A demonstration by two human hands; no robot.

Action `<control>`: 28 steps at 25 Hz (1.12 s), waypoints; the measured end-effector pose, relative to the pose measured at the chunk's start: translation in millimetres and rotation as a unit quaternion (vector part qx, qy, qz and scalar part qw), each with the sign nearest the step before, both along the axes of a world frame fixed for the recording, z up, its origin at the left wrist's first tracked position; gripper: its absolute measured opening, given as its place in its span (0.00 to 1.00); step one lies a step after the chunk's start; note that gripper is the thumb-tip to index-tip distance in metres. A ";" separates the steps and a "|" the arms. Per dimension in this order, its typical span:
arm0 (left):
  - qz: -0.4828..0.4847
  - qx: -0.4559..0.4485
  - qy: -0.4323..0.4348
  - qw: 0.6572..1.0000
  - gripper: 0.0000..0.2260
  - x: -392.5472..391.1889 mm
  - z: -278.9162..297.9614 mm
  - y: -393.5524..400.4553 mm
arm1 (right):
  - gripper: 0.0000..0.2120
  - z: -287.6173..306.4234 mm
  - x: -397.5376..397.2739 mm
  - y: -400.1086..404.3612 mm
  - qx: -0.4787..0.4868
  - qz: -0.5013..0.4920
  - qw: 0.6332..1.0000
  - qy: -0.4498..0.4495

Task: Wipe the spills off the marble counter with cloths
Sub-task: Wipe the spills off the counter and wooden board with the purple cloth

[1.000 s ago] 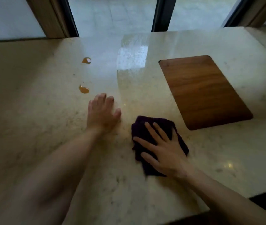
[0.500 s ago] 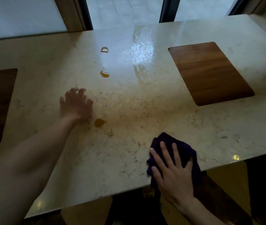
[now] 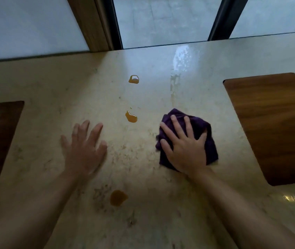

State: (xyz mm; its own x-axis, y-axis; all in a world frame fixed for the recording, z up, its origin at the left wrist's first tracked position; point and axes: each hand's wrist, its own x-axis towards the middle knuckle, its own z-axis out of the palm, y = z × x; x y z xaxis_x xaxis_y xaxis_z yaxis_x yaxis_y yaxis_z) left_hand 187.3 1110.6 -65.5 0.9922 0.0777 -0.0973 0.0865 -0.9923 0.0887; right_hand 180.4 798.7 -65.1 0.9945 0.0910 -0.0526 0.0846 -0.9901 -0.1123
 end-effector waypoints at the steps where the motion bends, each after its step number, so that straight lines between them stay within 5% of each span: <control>1: -0.002 0.009 0.001 1.000 0.28 1.8 -0.9 0.5 | 0.26 1.9 42.2 -0.8 0.007 -0.011 1.000 0.011; 9: -0.023 0.031 -0.028 0.999 0.30 2.8 -6.3 -0.1 | 0.26 12.3 324.0 -21.1 0.041 -0.062 0.995 0.067; 15: -0.022 0.027 -0.040 0.999 0.30 5.8 -9.5 1.5 | 0.26 9.6 393.5 12.7 0.028 -0.013 0.998 0.059; 21: -0.012 0.018 -0.010 1.000 0.30 8.8 -8.3 6.2 | 0.25 10.1 331.4 31.0 -0.004 0.109 0.992 0.056; 28: -0.004 -0.013 -0.001 1.000 0.30 11.6 -1.4 5.0 | 0.27 8.4 120.9 30.3 0.002 0.128 0.990 0.051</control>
